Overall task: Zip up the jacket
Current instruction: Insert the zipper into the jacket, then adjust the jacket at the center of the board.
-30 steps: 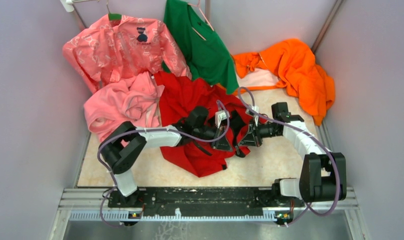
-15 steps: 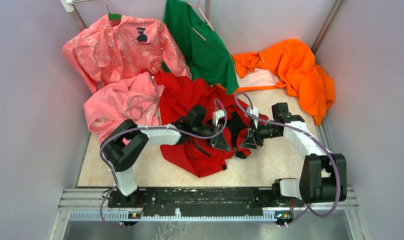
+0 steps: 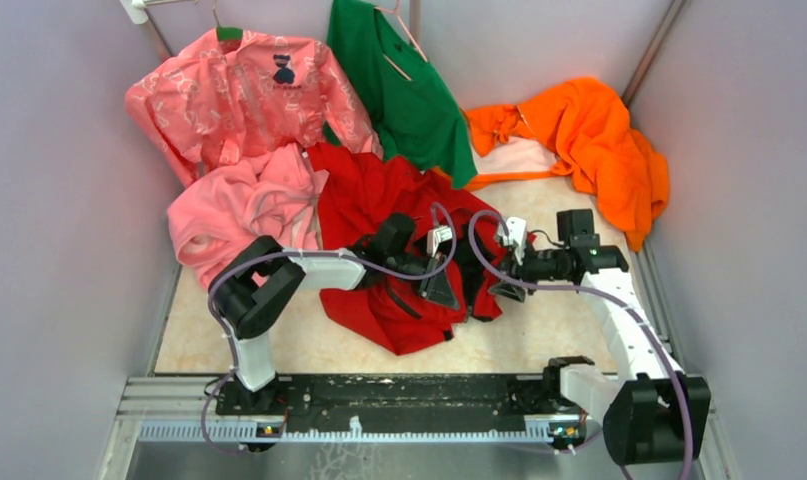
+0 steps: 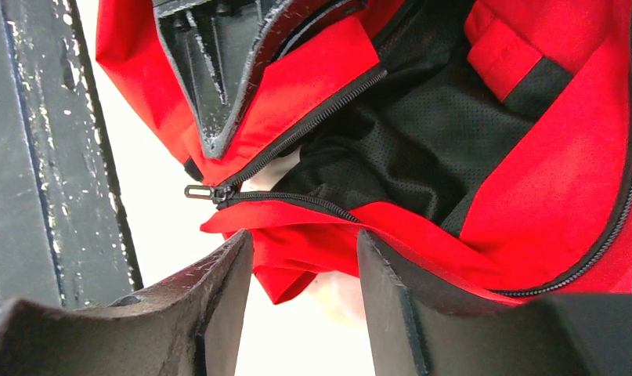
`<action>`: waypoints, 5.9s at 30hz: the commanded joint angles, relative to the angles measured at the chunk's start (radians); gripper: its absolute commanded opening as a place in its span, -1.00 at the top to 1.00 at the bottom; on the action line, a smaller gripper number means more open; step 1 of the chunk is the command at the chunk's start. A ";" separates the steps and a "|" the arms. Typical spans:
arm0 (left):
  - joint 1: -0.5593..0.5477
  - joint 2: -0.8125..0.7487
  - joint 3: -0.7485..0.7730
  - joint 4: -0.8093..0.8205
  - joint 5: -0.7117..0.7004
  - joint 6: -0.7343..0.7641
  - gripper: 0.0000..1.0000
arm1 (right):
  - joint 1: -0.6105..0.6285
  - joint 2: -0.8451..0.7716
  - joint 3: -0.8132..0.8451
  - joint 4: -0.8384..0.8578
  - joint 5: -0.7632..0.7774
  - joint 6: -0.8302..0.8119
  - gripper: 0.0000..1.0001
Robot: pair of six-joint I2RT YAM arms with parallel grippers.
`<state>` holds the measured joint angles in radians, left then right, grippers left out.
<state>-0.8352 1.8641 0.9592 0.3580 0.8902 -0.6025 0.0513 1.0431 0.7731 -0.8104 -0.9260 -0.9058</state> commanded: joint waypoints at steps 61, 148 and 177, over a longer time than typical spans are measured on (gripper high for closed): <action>0.002 0.292 0.023 0.728 0.387 -0.552 1.00 | 0.220 -0.208 -0.303 -0.059 -0.167 -1.247 -0.40; -0.076 0.113 0.052 0.048 0.011 0.037 1.00 | -0.077 0.212 0.012 0.172 -0.313 0.374 1.00; 0.016 0.223 0.080 0.341 0.208 -0.298 1.00 | -0.129 -0.061 0.089 -0.076 0.091 -0.022 -0.26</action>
<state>-0.8268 2.0766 1.0134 0.6571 1.0618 -0.8875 -0.0608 1.0653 0.7811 -0.7986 -0.8619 -0.8066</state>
